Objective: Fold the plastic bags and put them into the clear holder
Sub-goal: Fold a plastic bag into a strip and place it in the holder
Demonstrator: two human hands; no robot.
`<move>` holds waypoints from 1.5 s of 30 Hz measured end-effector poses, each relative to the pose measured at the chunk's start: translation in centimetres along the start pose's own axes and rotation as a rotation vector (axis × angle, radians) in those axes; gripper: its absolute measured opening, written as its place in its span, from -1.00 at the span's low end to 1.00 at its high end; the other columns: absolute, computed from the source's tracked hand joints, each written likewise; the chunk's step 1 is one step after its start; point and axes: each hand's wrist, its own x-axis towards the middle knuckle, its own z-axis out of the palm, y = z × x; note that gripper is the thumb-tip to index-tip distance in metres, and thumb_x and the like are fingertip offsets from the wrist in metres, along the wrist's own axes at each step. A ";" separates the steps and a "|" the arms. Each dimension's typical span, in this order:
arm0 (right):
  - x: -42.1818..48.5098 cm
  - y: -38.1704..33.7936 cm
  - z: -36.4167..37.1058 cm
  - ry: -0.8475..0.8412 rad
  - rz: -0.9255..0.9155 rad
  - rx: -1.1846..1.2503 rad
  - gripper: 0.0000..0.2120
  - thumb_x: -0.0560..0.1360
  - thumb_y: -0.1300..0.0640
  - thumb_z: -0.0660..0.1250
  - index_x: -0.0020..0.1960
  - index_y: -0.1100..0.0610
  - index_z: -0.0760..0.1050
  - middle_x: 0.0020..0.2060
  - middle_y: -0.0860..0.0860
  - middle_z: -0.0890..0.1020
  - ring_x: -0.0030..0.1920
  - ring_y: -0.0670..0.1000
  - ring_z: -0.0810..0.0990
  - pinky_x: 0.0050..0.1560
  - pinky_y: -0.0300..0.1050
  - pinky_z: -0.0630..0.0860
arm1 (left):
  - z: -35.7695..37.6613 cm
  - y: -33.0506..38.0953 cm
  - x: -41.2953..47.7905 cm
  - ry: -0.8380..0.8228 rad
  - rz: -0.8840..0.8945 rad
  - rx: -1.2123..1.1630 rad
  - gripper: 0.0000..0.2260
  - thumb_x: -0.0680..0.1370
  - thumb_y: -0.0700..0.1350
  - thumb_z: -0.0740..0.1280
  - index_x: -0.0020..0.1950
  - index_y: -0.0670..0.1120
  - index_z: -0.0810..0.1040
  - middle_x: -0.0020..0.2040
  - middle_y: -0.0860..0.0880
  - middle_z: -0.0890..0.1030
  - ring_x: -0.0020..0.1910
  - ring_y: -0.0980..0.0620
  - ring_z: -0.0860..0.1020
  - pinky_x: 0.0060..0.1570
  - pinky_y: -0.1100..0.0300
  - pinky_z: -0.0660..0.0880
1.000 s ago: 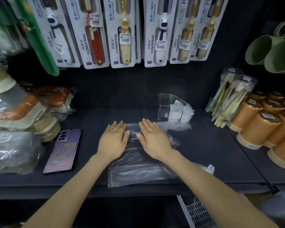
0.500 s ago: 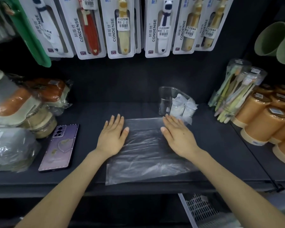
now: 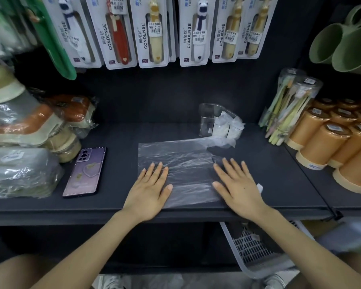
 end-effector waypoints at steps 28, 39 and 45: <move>6.4 -7.0 -7.7 -0.362 -0.077 0.353 -0.79 0.56 0.02 0.30 -0.10 0.10 0.65 -0.13 -0.05 0.69 -0.11 -0.01 0.62 -0.02 -0.12 0.53 | -3.1 -1.5 -5.5 0.383 -0.246 -1.154 -0.80 0.47 0.15 0.38 -0.01 0.10 0.53 -0.22 0.03 0.65 -0.16 0.03 0.62 -0.10 0.00 0.60; 11.4 -6.6 -2.5 -0.397 -0.027 0.259 -0.82 0.55 0.01 0.30 -0.20 0.01 0.57 -0.30 -0.18 0.57 -0.16 -0.09 0.55 -0.05 -0.14 0.48 | -2.8 -1.9 -3.0 0.442 -0.415 -0.709 -0.67 0.56 -0.11 0.32 0.32 -0.04 0.40 -0.18 0.13 0.59 -0.17 0.10 0.54 -0.21 0.19 0.36; 11.9 -6.1 -2.0 -0.407 -0.001 0.272 -0.70 0.58 0.08 0.22 -0.32 -0.02 0.53 -0.35 -0.07 0.59 -0.30 -0.03 0.50 -0.15 -0.09 0.50 | -2.8 -2.7 -2.7 0.639 -0.271 -0.316 -0.76 0.51 -0.15 0.31 0.14 -0.19 0.56 -0.08 -0.08 0.62 -0.12 -0.14 0.56 -0.08 0.01 0.51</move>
